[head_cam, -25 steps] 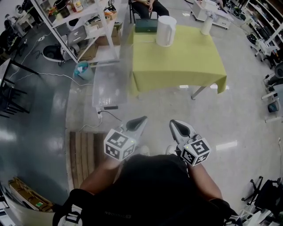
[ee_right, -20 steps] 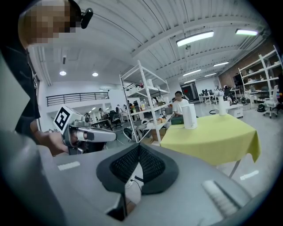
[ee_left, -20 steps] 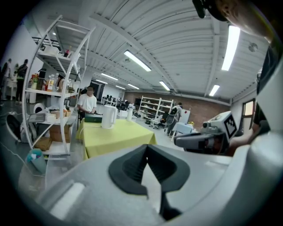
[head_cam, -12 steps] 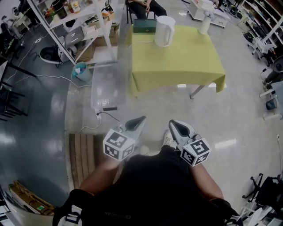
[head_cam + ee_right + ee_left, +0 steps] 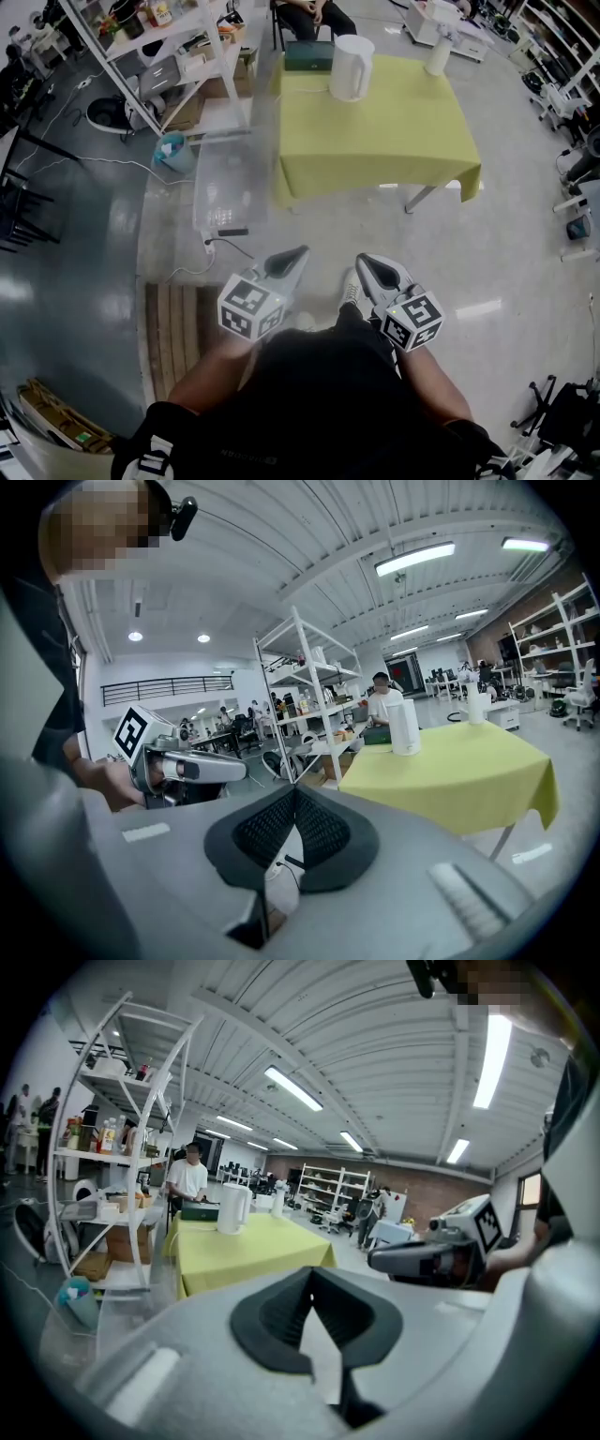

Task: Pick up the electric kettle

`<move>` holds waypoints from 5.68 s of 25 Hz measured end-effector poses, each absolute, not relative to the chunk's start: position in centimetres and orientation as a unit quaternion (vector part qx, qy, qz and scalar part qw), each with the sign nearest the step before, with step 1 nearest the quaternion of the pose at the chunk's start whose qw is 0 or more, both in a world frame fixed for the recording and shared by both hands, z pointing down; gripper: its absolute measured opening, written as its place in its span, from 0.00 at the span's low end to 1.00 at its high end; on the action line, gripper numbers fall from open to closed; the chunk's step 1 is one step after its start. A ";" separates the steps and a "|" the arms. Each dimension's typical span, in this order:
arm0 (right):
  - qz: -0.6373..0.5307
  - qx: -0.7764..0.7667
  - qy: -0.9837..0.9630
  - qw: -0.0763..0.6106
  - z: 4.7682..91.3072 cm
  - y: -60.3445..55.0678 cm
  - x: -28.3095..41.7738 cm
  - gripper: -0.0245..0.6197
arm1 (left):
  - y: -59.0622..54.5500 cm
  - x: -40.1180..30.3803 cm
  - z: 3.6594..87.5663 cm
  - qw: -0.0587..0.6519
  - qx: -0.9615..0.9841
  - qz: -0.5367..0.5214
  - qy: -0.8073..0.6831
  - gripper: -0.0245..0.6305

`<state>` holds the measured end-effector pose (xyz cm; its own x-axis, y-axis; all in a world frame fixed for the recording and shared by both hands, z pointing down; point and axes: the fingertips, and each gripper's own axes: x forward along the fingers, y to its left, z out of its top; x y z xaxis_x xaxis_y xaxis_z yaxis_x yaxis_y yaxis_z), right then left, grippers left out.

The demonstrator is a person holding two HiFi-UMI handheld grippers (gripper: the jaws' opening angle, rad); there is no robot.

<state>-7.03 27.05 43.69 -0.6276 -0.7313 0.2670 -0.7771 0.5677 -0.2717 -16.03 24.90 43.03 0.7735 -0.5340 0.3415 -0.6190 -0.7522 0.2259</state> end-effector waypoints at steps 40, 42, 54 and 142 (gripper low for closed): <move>0.194 0.386 -0.900 0.056 44.7 9.2 4.0 0.05 | 8.9 -4.5 43.7 0.184 0.909 0.130 -0.350 0.04; 0.196 0.382 -0.902 0.057 44.8 8.4 4.8 0.05 | 8.4 -3.6 43.7 0.182 0.908 0.134 -0.353 0.04; 0.195 0.364 -0.909 0.052 44.8 3.9 8.5 0.05 | 4.0 0.5 43.7 0.174 0.902 0.143 -0.368 0.04; 0.199 0.391 -0.895 0.077 46.1 -11.6 4.6 0.05 | -12.7 -4.0 44.5 0.164 0.906 0.158 -0.358 0.04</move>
